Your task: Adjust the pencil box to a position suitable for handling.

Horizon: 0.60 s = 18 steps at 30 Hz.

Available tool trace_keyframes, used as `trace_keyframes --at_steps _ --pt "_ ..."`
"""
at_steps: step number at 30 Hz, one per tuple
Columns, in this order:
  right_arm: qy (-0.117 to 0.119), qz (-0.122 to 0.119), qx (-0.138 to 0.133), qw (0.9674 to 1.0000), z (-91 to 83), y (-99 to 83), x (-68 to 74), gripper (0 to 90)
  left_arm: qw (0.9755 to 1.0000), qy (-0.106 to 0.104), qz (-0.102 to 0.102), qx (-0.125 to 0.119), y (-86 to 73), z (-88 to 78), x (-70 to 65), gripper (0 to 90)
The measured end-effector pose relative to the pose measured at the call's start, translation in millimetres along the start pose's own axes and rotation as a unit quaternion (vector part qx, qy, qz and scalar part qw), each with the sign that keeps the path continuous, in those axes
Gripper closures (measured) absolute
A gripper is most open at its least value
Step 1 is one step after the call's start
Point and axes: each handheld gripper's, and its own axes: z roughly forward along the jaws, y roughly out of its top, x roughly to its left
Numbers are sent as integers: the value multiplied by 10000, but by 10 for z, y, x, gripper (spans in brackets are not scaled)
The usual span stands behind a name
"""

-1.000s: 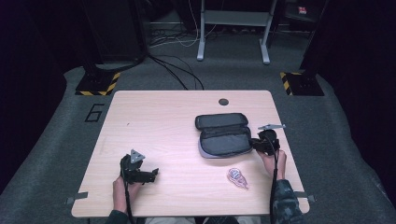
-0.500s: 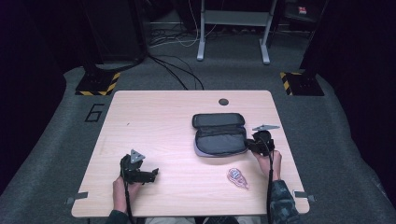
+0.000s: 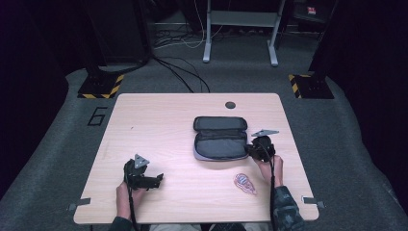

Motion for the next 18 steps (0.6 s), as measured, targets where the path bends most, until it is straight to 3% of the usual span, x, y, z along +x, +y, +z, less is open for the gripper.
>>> trace_keyframes --at_steps 11,16,18 --pt "55 -296 45 9995 80 78 236 833 10000 26 -6 -40 -3 6 -3 11" --pt "86 -332 28 9994 89 92 265 817 10000 11 0 -17 -2 3 -1 11" --pt "110 -329 16 9994 78 98 251 772 10000 2 0 -3 0 0 0 11"
